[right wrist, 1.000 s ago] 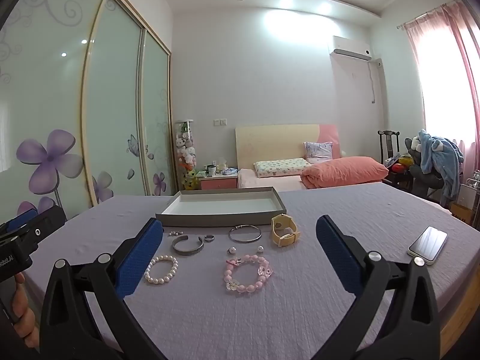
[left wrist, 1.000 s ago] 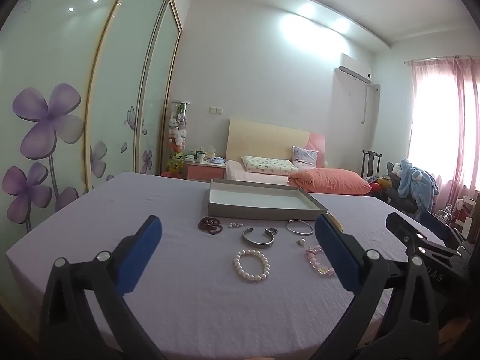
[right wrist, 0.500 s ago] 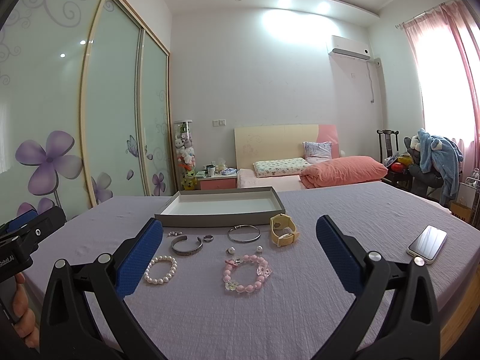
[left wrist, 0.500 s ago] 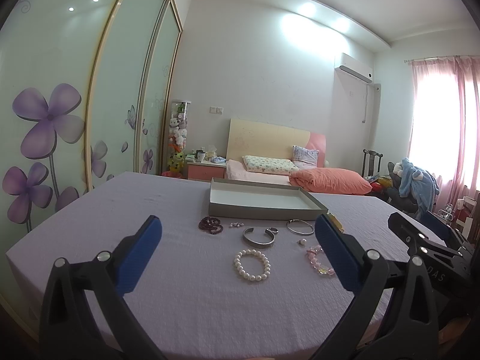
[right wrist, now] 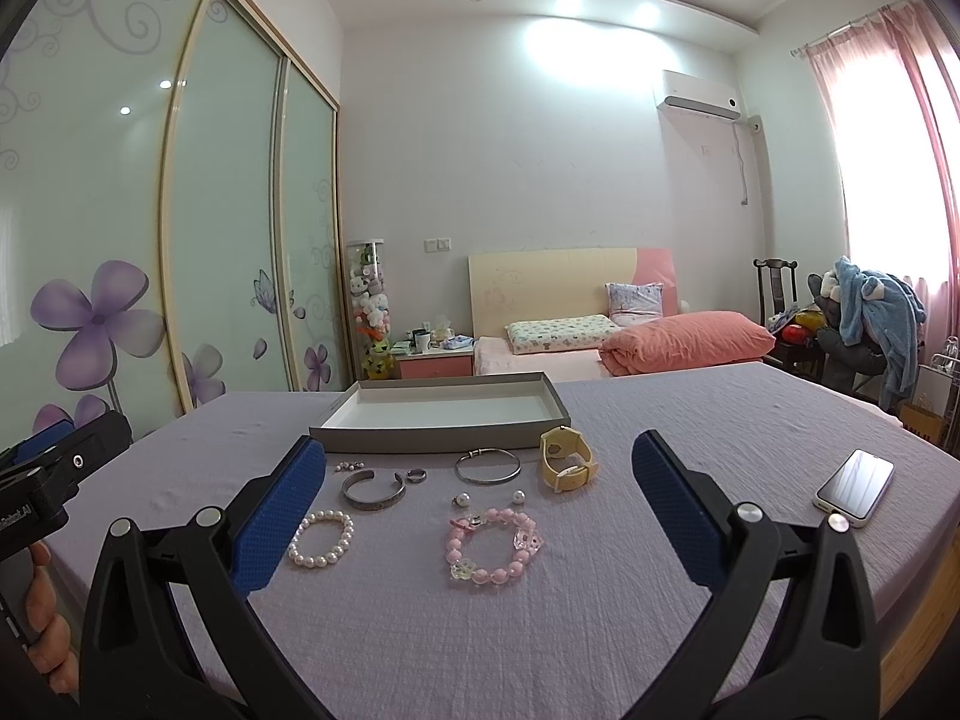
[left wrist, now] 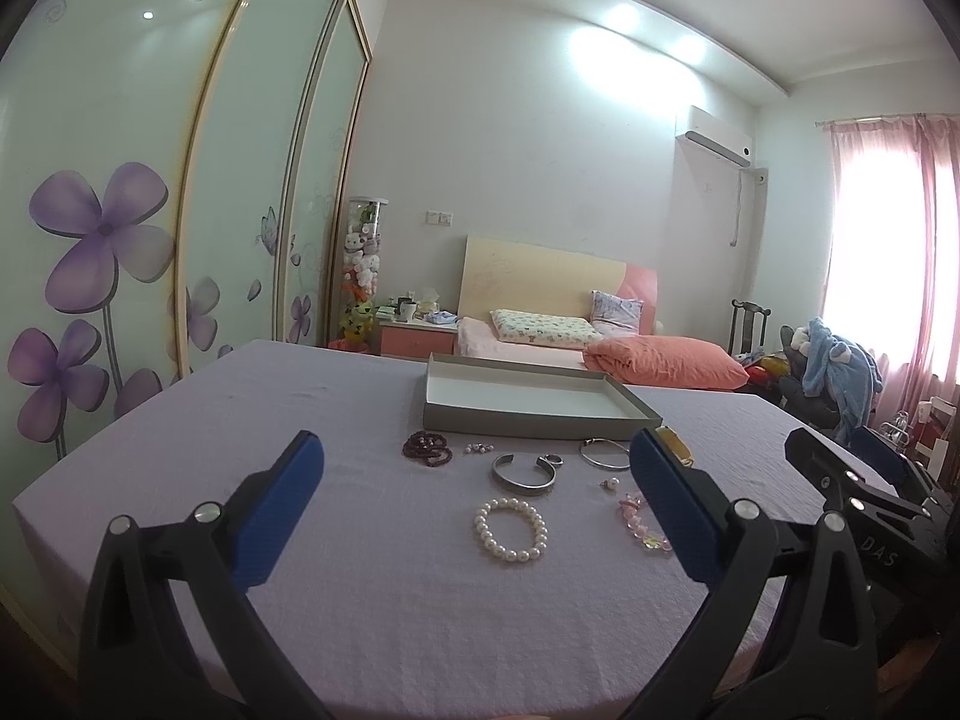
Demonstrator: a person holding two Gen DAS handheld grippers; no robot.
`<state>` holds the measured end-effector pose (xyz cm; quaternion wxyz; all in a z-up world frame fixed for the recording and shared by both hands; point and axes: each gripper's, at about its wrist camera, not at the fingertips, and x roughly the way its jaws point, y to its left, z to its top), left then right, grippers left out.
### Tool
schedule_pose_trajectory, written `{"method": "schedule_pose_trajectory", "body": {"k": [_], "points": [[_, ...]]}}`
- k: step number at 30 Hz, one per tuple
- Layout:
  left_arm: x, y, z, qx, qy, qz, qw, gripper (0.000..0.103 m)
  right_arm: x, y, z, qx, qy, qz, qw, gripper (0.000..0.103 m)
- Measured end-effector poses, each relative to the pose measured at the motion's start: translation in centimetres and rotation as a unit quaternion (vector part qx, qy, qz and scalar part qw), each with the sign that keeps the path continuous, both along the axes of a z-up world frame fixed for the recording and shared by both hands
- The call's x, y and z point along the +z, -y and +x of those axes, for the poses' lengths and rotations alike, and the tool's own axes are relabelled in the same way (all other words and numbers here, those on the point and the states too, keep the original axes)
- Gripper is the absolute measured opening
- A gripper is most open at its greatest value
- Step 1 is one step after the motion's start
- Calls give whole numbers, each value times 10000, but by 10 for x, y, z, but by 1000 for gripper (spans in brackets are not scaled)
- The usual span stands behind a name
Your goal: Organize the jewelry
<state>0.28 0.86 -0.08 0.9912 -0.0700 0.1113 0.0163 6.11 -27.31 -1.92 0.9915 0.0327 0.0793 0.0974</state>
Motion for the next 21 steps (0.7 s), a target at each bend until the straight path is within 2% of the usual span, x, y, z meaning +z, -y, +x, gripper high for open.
{"method": "schedule_pose_trajectory", "body": {"k": [21], "points": [[0, -1, 1, 46, -5, -5, 10000, 99, 2, 1, -4, 9, -6, -2, 10000, 101]]}}
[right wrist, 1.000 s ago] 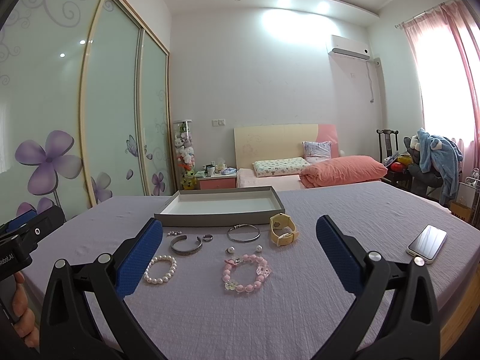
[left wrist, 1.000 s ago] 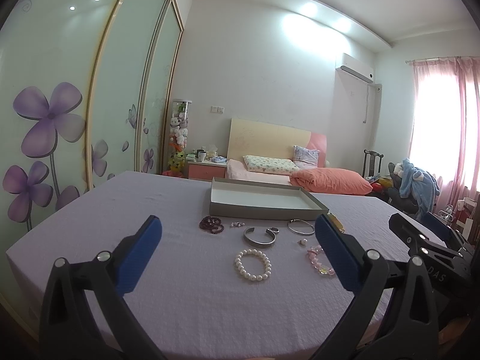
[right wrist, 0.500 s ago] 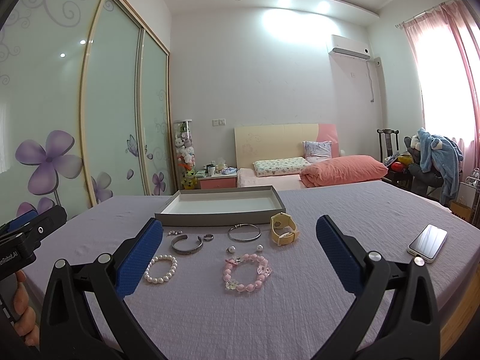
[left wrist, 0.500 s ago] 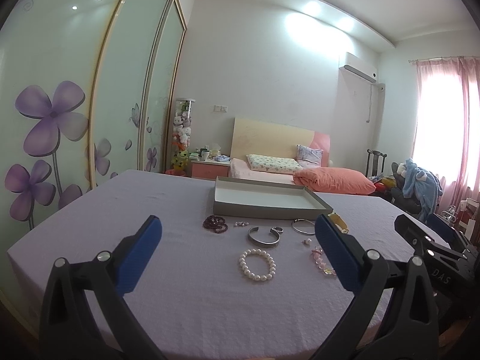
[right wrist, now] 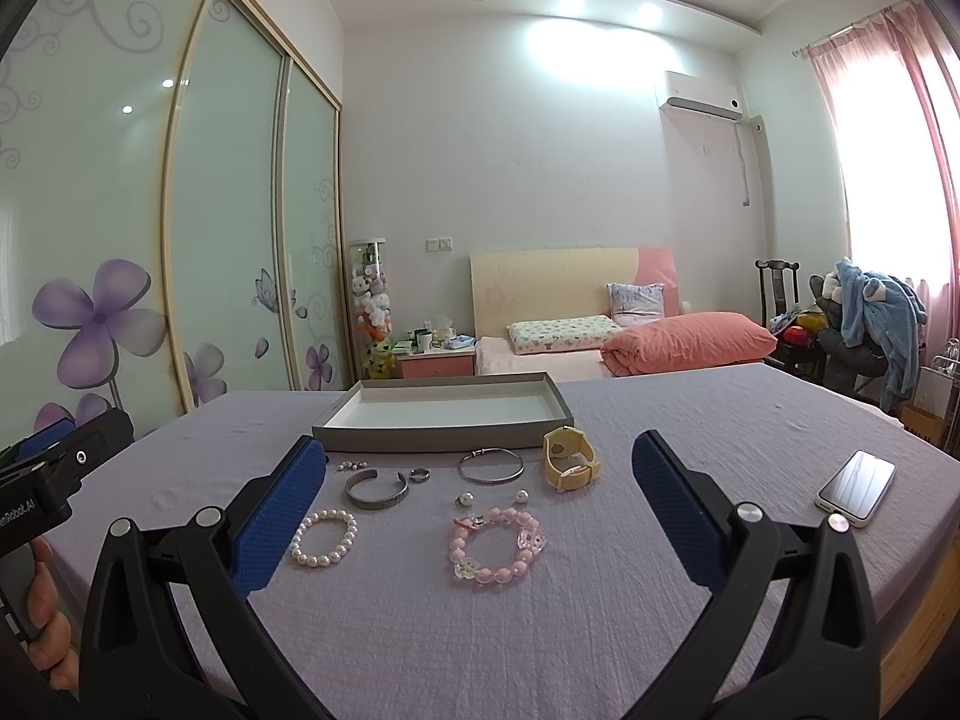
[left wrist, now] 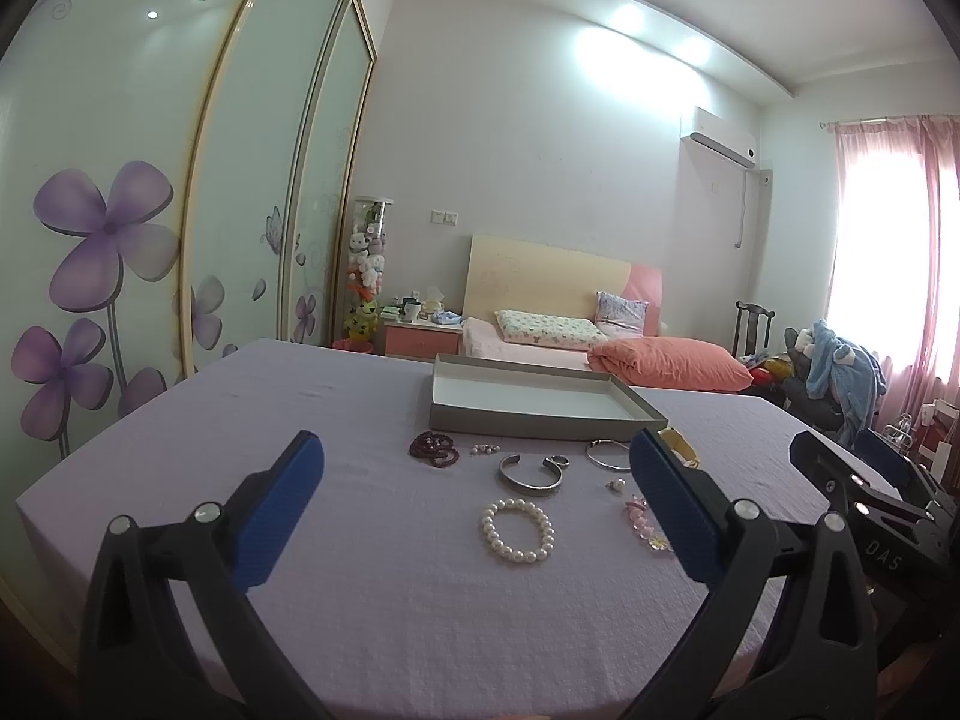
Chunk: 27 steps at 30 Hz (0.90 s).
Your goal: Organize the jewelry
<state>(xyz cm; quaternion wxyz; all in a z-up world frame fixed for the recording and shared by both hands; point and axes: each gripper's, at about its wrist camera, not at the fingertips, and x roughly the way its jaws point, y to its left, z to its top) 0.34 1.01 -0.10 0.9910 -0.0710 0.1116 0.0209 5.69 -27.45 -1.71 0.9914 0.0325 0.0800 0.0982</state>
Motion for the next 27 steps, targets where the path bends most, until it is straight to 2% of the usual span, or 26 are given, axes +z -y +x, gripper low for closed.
{"method": "schedule_pose_trajectory", "body": {"k": [27], "points": [[0, -3, -3, 41, 22, -45, 10000, 99, -1, -5, 1, 3, -35, 16, 10000, 101]]}}
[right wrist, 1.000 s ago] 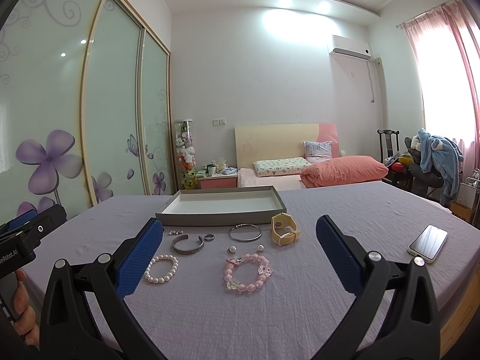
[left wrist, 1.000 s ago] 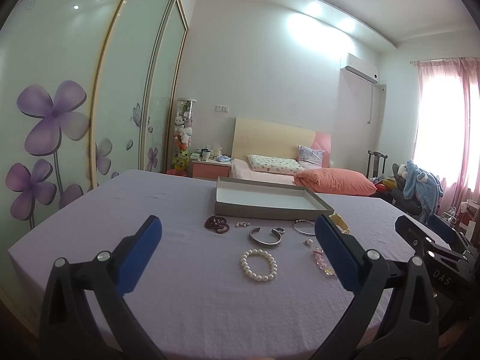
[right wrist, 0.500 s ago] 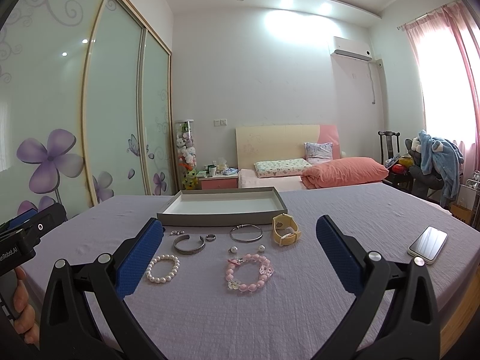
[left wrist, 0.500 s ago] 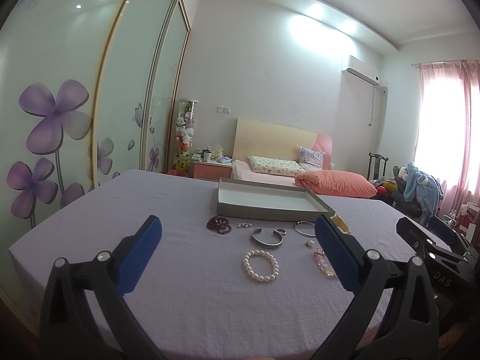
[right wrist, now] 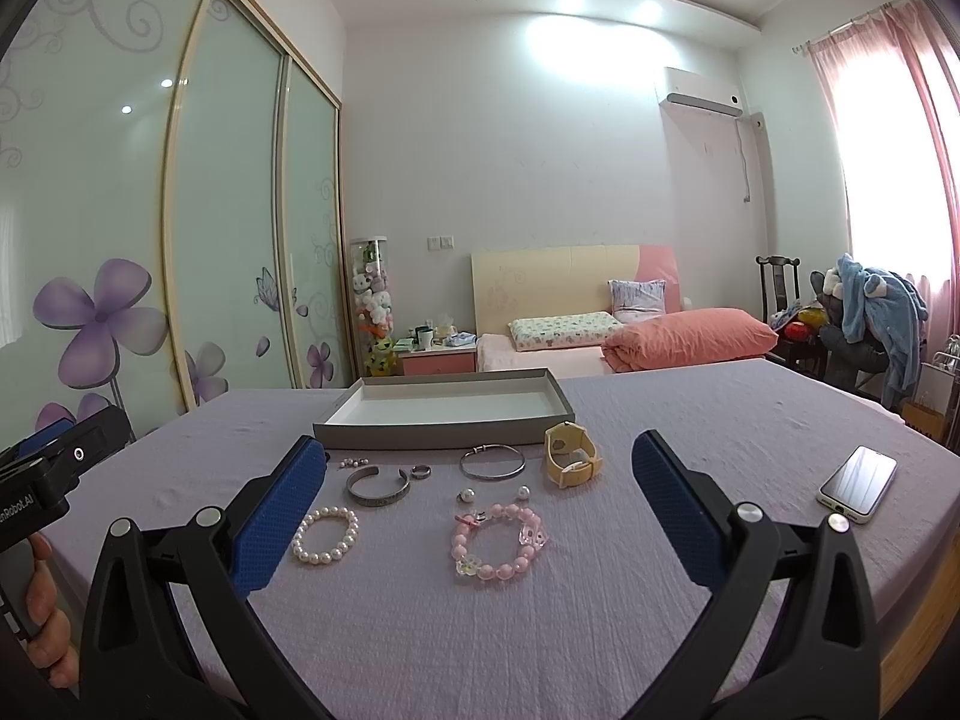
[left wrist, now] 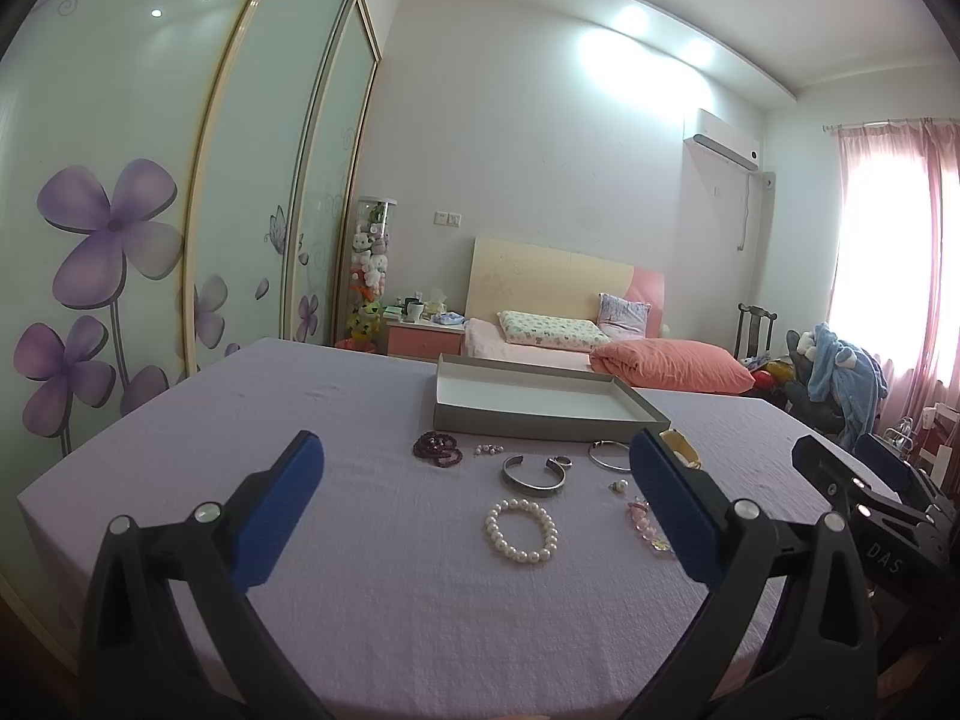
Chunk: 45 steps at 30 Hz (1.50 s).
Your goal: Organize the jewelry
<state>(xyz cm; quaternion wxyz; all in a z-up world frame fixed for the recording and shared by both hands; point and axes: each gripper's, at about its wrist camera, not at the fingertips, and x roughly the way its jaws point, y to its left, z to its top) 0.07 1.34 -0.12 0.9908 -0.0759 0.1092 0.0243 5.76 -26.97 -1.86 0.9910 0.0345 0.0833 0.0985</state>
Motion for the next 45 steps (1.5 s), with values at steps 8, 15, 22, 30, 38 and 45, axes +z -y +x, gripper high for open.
{"method": "schedule_pose_trajectory", "body": {"k": [8, 15, 22, 30, 38, 45], "points": [[-3, -1, 6, -14, -117, -11, 9999, 99, -8, 3, 11, -5, -198, 40, 9998, 101], [-15, -4, 30, -58, -559, -58, 9984, 99, -24, 6, 37, 16, -732, 92, 9973, 101], [-31, -9, 64, -214, -1048, -69, 9942, 99, -41, 4, 71, -42, -1423, 8, 9898, 101], [-44, -8, 94, -202, -1343, 48, 9907, 99, -52, 0, 102, -162, -1998, -145, 9796, 101], [-54, -8, 121, -335, -1692, 113, 9849, 99, -55, 5, 129, -547, -2402, -167, 9690, 89], [-62, -4, 137, -381, -1940, 197, 9801, 99, -60, 2, 141, -397, -2726, -167, 9612, 82]]}}
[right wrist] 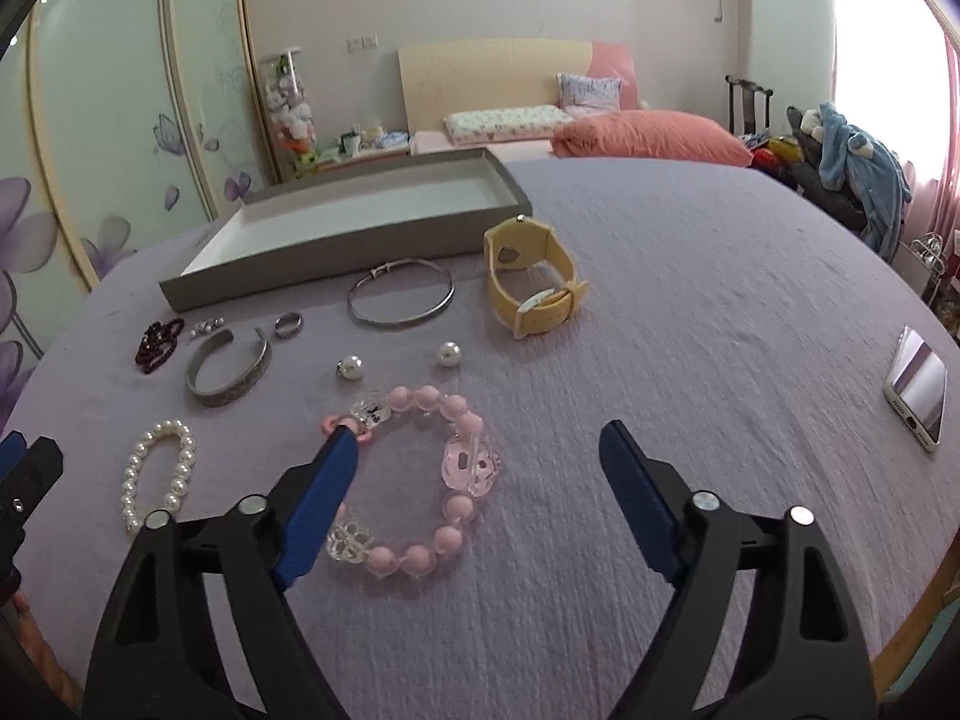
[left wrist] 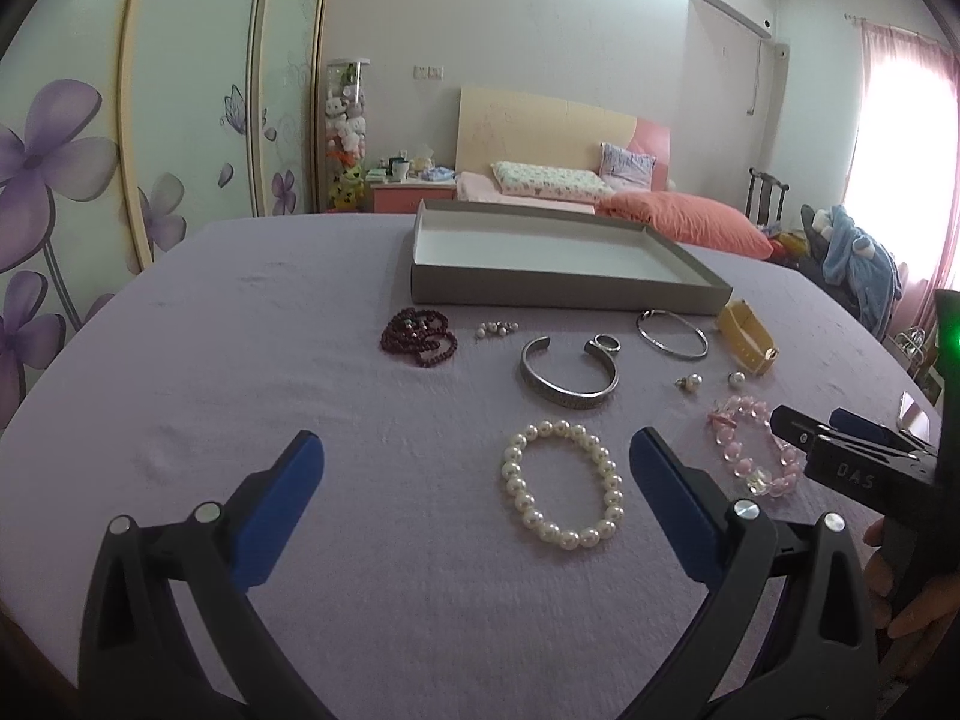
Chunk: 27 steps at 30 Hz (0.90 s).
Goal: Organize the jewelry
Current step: 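Grasp the pink bead bracelet with the right tool while the left tool grasps the white pearl bracelet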
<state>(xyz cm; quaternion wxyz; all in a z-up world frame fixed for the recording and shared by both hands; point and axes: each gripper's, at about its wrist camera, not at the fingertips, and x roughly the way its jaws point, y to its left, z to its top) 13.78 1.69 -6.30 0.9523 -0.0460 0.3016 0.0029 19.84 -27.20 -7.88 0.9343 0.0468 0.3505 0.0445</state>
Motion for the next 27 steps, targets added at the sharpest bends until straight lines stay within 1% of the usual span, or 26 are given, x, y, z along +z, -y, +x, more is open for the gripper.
{"method": "schedule_pose_trajectory", "body": {"k": [1, 3, 4, 7, 9, 12, 14, 16, 17, 18, 21, 22, 23, 24, 27], "points": [[-1, 0, 2, -3, -23, -6, 10000, 99, 0, -2, -1, 74, -18, 41, 10000, 82], [-3, 0, 5, -10, -61, -15, 10000, 99, 1, -8, -2, 138, -22, -27, 9999, 86], [-4, 0, 6, -11, -77, -15, 10000, 99, 1, -11, -1, 149, -24, -85, 9999, 92], [-6, 2, 10, -20, -109, 7, 9999, 99, 0, -16, 1, 162, -63, -144, 9997, 92], [-7, 2, 14, -28, -133, 10, 9999, 99, 0, -13, 4, 98, -70, -132, 9998, 88], [-8, 2, 16, -46, -166, 13, 9999, 99, -3, -8, 10, -38, -187, -162, 9997, 79], [-9, 2, 19, -62, -194, 11, 9998, 99, -7, -4, 16, -91, -370, -94, 9992, 69], [-11, 2, 20, -78, -217, 2, 9997, 99, -10, -2, 23, -122, -522, -70, 9985, 63], [-11, 2, 22, -97, -253, -8, 9996, 99, -11, -2, 26, -141, -586, -103, 9981, 60], [-12, 2, 23, -114, -276, -19, 9996, 99, -13, -2, 28, -141, -631, -116, 9978, 60], [-13, 4, 26, -185, -339, -26, 9992, 99, -12, -6, 32, -130, -655, -346, 9972, 51], [-14, 5, 27, -210, -368, -18, 9991, 98, -11, -8, 32, -88, -649, -384, 9971, 42], [-14, 5, 28, -228, -390, -12, 9990, 97, -11, -9, 32, -30, -634, -369, 9973, 27], [-15, 6, 30, -247, -426, 1, 9988, 96, -11, -10, 31, 22, -619, -374, 9974, 22], [-16, 9, 33, -290, -501, 37, 9983, 95, -11, -10, 30, 53, -599, -347, 9976, 21]]}}
